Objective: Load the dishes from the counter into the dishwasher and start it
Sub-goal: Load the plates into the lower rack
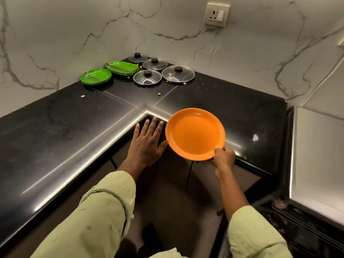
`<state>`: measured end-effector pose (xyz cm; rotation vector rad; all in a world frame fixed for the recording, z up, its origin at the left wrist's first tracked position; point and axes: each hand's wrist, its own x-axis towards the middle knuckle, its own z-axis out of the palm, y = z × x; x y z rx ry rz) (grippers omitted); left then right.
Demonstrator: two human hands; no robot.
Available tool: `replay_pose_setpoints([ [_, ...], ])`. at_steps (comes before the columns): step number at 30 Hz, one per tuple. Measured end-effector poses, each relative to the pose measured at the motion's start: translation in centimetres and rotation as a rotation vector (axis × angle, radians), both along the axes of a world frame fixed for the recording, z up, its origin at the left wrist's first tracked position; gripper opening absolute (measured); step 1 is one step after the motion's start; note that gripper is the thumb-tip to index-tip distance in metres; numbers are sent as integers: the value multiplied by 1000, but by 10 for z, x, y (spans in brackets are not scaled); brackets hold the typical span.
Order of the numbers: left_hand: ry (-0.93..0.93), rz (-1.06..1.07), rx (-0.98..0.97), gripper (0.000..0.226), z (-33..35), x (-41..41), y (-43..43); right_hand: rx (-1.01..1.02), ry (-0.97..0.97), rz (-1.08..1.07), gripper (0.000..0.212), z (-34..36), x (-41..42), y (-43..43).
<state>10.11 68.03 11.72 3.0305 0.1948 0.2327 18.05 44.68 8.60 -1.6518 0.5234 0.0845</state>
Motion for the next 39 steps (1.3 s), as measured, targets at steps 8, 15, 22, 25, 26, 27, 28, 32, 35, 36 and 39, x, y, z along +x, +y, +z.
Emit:
replay_pose_setpoints([
  [8,75,23,14,73,9,-86,-40,74,64,-10,16,-6,-81,-36],
  [15,69,17,-14,71,8,-169,-51,38,24,-5,15,1,-166,-53],
  [22,39,-55,-99,69,-14,-271,-76,5,40,-6,19,-3,-273,-74],
  [25,118,-73,-99,67,-27,-313,-89,-27,62,0,14,-11,-321,-92],
  [26,136,-80,-97,67,-31,-327,-95,-28,65,3,13,-13,-336,-101],
  [27,146,-91,-89,67,-34,-338,-101,-29,73,15,12,-15,-348,-109],
  [28,150,-109,-78,67,-35,-345,-107,-30,85,17,13,-14,-358,-117],
  [32,108,-179,-66,67,-33,-366,-137,-10,91,-14,18,-14,-394,-155],
  [35,116,-223,-37,67,-30,-374,-165,-5,80,-37,17,-15,-410,-184],
  [36,124,-236,-14,67,-29,-377,-177,0,79,-48,16,-17,-417,-196],
  [39,146,-259,3,67,-30,-381,-213,6,78,-70,20,-17,-435,-231],
])
